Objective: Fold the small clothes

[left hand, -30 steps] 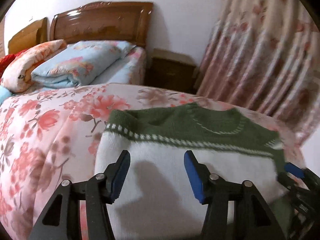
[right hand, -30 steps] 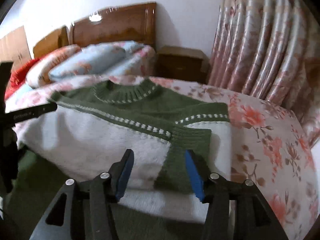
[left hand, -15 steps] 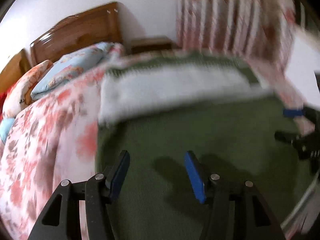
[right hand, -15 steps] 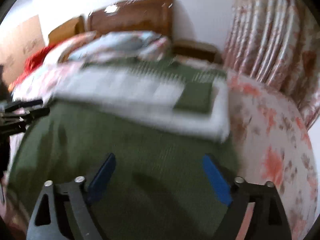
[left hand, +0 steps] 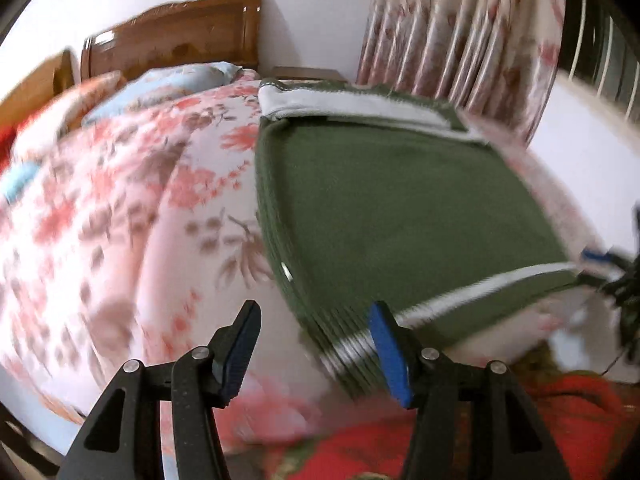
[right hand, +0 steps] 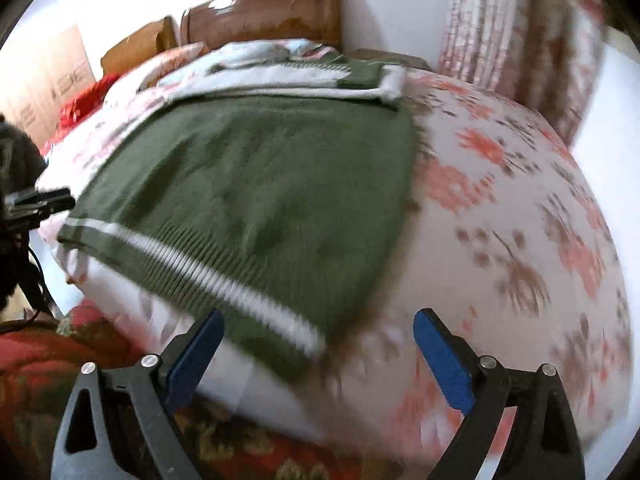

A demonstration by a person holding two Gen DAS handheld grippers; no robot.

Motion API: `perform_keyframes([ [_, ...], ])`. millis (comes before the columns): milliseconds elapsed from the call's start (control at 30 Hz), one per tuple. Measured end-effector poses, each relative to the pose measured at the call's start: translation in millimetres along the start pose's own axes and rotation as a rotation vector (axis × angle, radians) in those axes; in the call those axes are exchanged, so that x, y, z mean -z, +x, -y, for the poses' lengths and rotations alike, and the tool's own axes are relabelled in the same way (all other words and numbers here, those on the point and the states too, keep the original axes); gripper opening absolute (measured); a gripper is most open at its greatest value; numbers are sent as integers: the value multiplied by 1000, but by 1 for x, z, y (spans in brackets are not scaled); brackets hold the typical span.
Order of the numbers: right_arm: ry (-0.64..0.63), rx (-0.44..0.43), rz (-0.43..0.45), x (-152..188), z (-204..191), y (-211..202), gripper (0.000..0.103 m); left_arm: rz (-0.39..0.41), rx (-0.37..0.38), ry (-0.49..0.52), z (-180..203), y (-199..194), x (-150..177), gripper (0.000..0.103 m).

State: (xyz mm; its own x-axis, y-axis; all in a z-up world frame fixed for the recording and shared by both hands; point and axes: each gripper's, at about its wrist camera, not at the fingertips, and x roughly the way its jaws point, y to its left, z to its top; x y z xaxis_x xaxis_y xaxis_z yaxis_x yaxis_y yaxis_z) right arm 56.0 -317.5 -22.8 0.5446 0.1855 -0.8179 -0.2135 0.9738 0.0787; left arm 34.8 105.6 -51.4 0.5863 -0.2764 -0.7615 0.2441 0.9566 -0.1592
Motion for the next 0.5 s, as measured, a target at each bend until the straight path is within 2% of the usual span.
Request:
perform_keyframes([
  [133, 80, -65, 12, 17, 8, -3, 103, -8, 67, -67, -5, 8, 7, 57],
  [233, 84, -65, 19, 13, -2, 4, 103, -26, 93, -123, 2, 25, 2, 56],
  [333, 57, -85, 26, 4, -17, 12, 103, -13, 72, -120, 10, 33, -1, 56],
  [433, -3, -31, 27, 3, -31, 16, 103, -8, 52, -95, 13, 33, 2, 56],
  [500, 8, -42, 29, 4, -30, 15, 103, -5, 61, -116, 8, 30, 3, 56],
])
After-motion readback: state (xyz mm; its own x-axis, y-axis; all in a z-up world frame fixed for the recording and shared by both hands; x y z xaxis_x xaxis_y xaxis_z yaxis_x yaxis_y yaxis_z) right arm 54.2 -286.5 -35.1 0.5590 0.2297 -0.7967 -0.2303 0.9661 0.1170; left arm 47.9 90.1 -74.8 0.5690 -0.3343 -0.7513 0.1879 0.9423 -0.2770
